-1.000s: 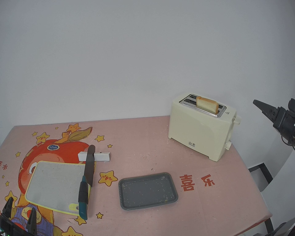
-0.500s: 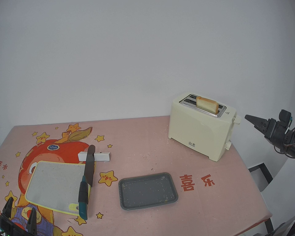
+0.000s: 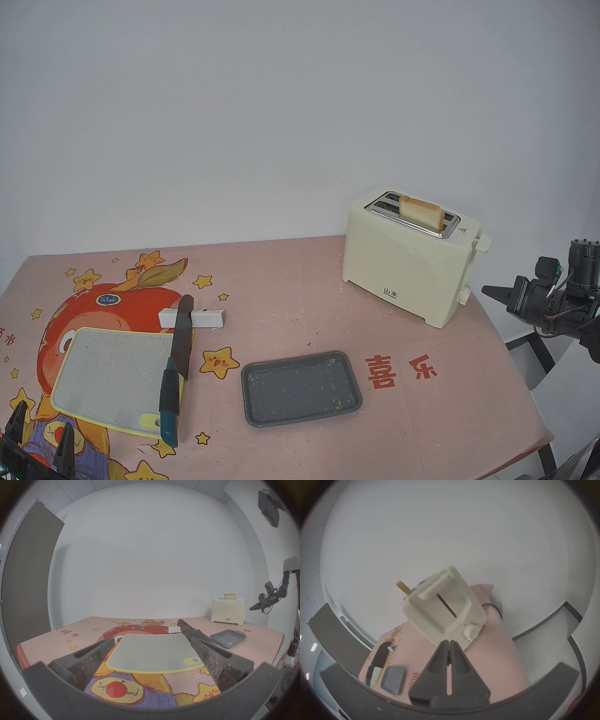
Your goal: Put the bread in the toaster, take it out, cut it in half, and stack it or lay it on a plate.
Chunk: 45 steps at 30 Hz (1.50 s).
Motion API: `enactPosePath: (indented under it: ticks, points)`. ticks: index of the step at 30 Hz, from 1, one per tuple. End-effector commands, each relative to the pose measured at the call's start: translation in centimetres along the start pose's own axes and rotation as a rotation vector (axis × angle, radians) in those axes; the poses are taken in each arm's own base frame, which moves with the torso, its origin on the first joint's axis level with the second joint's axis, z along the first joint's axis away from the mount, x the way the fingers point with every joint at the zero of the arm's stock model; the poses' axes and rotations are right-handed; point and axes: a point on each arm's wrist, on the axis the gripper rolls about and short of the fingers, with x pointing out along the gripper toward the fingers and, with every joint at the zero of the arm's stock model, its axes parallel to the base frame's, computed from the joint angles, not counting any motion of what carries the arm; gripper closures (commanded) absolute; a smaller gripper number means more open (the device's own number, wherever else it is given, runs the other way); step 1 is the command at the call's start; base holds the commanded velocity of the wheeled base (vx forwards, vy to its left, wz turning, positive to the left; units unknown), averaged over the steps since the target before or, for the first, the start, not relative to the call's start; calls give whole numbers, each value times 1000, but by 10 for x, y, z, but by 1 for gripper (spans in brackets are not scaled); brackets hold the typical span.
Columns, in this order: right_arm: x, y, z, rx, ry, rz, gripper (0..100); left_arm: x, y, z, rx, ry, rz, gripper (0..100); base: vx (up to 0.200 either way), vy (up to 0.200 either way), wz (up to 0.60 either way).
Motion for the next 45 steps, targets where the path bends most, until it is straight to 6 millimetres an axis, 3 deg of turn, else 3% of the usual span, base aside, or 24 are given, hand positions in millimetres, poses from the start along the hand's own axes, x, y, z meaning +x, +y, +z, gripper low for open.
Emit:
enactPosePath:
  ticks: [1,7,18,32,45]
  points:
    - [19,-14,-14,22,89,-41,100,1,0,-5,0,11,1,0,0,0,0]
    - [21,-17,-17,13,76,-36,100,1,0,-5,0,11,1,0,0,0,0]
    - [43,-33,-28,-2,22,-56,100,1,0,-5,0,11,1,0,0,0,0]
    - [50,-40,-37,-9,5,-55,100,1,0,-5,0,11,1,0,0,0,0]
    - [51,-38,-33,-19,-37,-35,100,1,0,-5,0,11,1,0,0,0,0]
